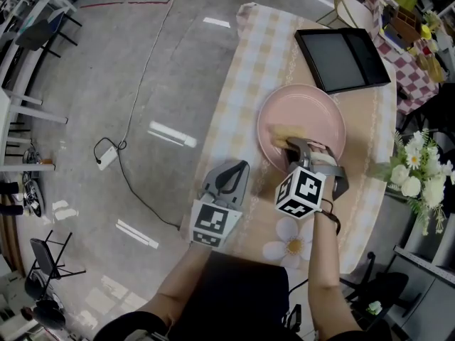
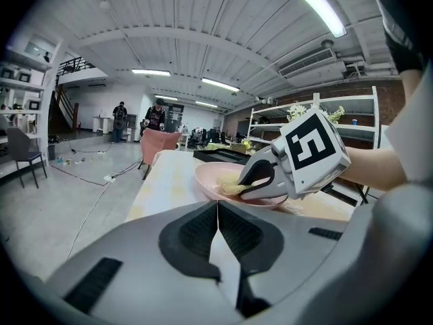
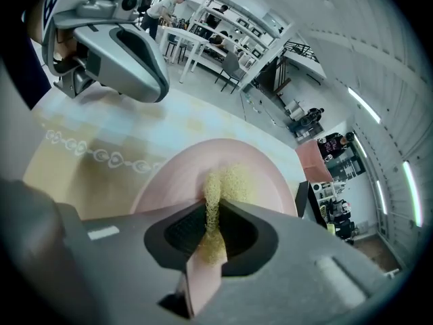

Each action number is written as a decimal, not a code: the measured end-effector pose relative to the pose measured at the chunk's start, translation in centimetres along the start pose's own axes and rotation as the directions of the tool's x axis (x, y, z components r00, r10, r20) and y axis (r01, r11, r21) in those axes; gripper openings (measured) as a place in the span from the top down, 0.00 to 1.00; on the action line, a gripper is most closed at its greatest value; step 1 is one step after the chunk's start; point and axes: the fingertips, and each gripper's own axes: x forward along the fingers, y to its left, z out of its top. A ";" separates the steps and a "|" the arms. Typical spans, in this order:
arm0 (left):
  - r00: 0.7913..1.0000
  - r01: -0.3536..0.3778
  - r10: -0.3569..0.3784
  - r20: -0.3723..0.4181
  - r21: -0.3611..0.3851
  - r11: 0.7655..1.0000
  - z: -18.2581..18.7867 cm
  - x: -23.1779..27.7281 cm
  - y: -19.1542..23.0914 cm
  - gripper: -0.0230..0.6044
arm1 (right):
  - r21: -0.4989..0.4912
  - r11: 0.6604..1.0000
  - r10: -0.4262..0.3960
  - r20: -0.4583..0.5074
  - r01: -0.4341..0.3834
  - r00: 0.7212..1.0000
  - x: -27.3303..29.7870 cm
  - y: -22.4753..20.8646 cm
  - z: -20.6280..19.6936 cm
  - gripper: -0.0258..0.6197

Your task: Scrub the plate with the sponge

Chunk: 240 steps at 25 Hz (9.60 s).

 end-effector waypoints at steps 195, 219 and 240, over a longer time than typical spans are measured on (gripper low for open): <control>0.999 0.001 0.006 -0.051 0.127 0.992 0.3 5.0 0.3 0.94 | 0.036 0.937 0.348 -0.015 -0.347 0.937 -7.7 4.1 -2.2 0.89; 0.999 0.006 0.000 -0.049 0.114 0.993 0.5 4.9 0.1 0.94 | 0.020 0.979 -0.202 -0.083 0.204 0.976 -2.8 -8.8 -5.1 0.89; 0.999 0.034 -0.030 -0.043 0.098 0.995 0.8 4.7 -0.1 0.94 | -0.111 0.960 -0.270 -0.134 0.256 0.953 2.4 -10.6 -6.5 0.89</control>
